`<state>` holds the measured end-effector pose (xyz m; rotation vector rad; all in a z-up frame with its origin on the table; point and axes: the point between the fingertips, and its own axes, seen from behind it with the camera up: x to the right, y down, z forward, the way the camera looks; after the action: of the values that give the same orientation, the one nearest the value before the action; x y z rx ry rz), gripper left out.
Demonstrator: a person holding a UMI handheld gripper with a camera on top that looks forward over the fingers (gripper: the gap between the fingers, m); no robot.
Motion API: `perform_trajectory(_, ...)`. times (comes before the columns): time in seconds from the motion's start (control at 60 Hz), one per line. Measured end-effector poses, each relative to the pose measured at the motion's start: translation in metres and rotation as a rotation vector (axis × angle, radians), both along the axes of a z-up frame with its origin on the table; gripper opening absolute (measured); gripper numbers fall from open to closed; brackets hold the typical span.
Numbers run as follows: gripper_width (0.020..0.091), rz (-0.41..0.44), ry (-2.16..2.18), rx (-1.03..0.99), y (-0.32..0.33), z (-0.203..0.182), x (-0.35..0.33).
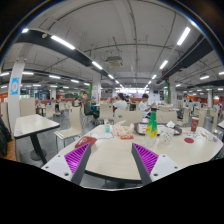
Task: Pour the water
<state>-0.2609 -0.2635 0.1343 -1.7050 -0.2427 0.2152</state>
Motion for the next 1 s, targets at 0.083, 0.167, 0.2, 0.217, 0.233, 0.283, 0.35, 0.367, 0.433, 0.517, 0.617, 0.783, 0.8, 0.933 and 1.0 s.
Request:
perform_trajectory(0.083, 0.0829, -0.013, 0.002, -0.005, 0.003, -0.002, 0.002)
perform_trajectory(0.167, 0.0830, -0.023, 0.005, -0.009, 0.026, -0.005, 0.019)
perform_trajectory(0.2, 0.0830, -0.022, 0.006, -0.014, 0.031, -0.006, 0.021)
perform_trajectory(0.217, 0.0834, -0.022, 0.005, -0.018, 0.034, -0.007, 0.022)
perform_trajectory(0.233, 0.0835, -0.025, 0.005, -0.021, 0.037, -0.008, 0.023)
perform_trajectory(0.283, 0.0830, -0.038, 0.008, -0.020, 0.050, -0.011, 0.026)
perform_trajectory(0.35, 0.0832, -0.084, 0.027, -0.008, 0.071, -0.011, 0.044)
perform_trajectory(0.367, 0.0829, -0.102, 0.029, -0.009, 0.065, -0.009, 0.037)
perform_trajectory(0.433, 0.0830, -0.125, 0.029, -0.009, 0.105, -0.020, 0.068)
perform_trajectory(0.517, 0.0828, -0.169, 0.016, 0.009, 0.146, -0.023, 0.095)
perform_trajectory(0.617, 0.0833, -0.228, -0.015, 0.032, 0.195, -0.023, 0.122)
perform_trajectory(0.783, 0.0833, -0.263, -0.049, 0.038, 0.257, -0.030, 0.145)
perform_trajectory(0.8, 0.0830, -0.270, -0.052, 0.040, 0.263, -0.029, 0.146)
perform_trajectory(0.933, 0.0836, -0.271, -0.047, 0.036, 0.303, -0.030, 0.145)
perform_trajectory(1.0, 0.0638, -0.246, -0.043, 0.006, 0.314, -0.037, 0.134)
